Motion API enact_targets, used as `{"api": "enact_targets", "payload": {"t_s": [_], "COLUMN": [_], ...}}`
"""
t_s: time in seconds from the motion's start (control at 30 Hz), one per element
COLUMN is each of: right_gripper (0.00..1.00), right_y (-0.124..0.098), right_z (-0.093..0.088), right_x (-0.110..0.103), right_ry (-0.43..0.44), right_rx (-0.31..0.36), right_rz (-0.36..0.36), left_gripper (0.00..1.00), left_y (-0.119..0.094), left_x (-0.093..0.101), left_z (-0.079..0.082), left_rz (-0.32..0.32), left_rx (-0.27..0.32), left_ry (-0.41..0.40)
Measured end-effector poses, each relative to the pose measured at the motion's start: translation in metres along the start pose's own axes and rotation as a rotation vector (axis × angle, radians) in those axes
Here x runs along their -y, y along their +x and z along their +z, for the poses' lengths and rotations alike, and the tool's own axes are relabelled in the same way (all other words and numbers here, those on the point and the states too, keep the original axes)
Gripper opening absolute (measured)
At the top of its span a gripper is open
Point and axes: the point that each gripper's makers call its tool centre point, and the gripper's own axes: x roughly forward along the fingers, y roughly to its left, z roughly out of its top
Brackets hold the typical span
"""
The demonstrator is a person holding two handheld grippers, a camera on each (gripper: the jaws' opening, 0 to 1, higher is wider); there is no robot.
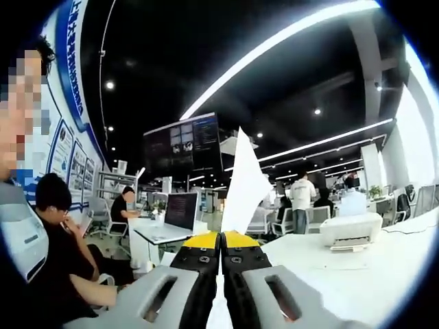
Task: Organize the stack of printing papers by aligning and flattening the scattered papers on the table
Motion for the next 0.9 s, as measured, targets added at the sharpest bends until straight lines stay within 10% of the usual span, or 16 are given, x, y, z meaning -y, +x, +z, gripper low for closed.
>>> {"api": "enact_targets", "payload": {"t_s": [0.9], "right_gripper": [0.00], "right_y": [0.010], "right_z": [-0.013], "right_x": [-0.023], "right_ry": [-0.004], "right_rx": [-0.048], "right_rz": [0.097], "left_gripper": [0.08], "left_y": [-0.001], "left_x": [-0.001], "left_z": [0.000], "left_rz": [-0.004], "left_rx": [0.001], "left_ry": [-0.006]}}
